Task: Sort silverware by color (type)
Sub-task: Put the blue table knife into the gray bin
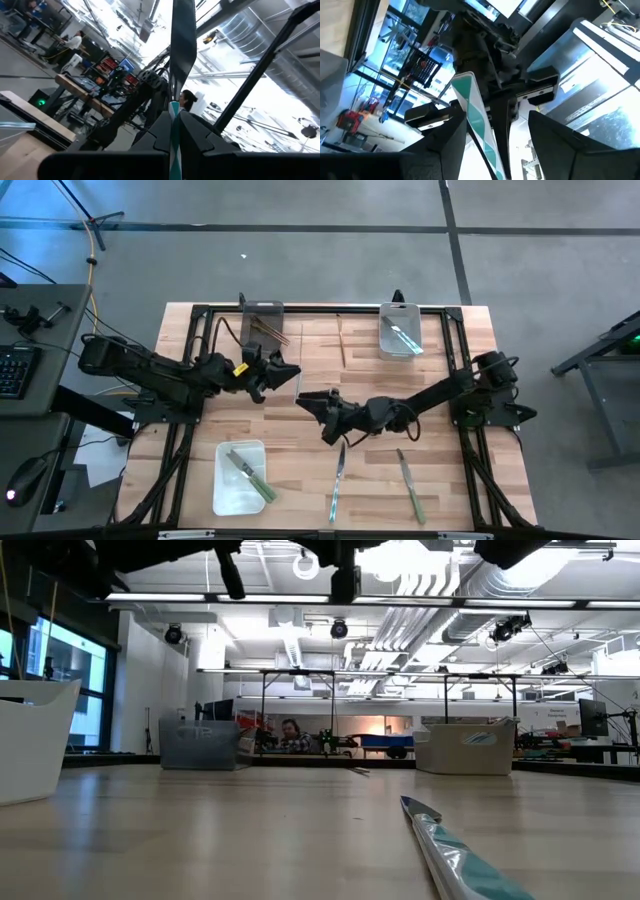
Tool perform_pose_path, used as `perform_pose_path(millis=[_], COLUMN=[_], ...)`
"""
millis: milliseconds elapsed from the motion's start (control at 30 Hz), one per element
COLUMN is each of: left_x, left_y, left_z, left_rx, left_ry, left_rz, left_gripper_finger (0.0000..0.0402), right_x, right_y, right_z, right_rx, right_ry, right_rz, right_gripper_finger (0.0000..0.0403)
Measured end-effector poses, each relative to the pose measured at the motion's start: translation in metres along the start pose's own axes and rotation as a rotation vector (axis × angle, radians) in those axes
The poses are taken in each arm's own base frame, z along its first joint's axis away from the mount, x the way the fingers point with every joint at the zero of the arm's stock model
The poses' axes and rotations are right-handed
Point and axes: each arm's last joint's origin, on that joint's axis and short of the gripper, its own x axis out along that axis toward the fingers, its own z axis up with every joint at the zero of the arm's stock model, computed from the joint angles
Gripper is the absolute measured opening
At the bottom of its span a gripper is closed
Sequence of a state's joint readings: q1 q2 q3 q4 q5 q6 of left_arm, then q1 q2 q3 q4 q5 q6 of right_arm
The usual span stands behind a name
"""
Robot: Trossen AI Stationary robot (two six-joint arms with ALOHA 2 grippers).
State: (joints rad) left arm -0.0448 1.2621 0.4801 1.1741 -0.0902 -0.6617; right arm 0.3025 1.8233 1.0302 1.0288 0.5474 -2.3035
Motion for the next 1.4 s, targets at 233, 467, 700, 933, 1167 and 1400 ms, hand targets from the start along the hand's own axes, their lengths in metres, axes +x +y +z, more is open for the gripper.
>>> perform_pose_path(millis=[233,467,700,933,1167,1400], left_x=[0.0,0.0,0.0,0.0,0.0,-0.002], left_y=[0.0,0.0,0.0,0.001,0.002,0.006], left_z=[0.0,-0.001,-0.001,-0.002,-0.004,-0.008], left_rx=[-0.007,-0.007,0.004,0.009,0.076,0.151], left_ry=[0.007,0.007,0.013,0.009,0.04,0.079], left_rz=[-0.006,-0.006,-0.001,0.019,0.017,0.047], left_gripper_finger=[0.0007,0.0007,0.0007,0.0008,0.0015,0.0029], right_x=[0.009,0.014,0.015,0.015,0.009,0.004], right_y=[0.011,0.017,0.018,0.014,0.002,-0.01], right_z=[-0.013,-0.02,-0.021,-0.023,-0.023,-0.039], right_rx=[-0.019,-0.022,0.051,0.153,0.389,0.593], right_ry=[0.029,0.019,0.006,0.016,0.074,0.235], right_rz=[0.018,0.004,-0.012,-0.04,-0.12,-0.232], right_gripper_finger=[0.0199,0.0186,0.0077,0.0021,0.0009,0.0006])
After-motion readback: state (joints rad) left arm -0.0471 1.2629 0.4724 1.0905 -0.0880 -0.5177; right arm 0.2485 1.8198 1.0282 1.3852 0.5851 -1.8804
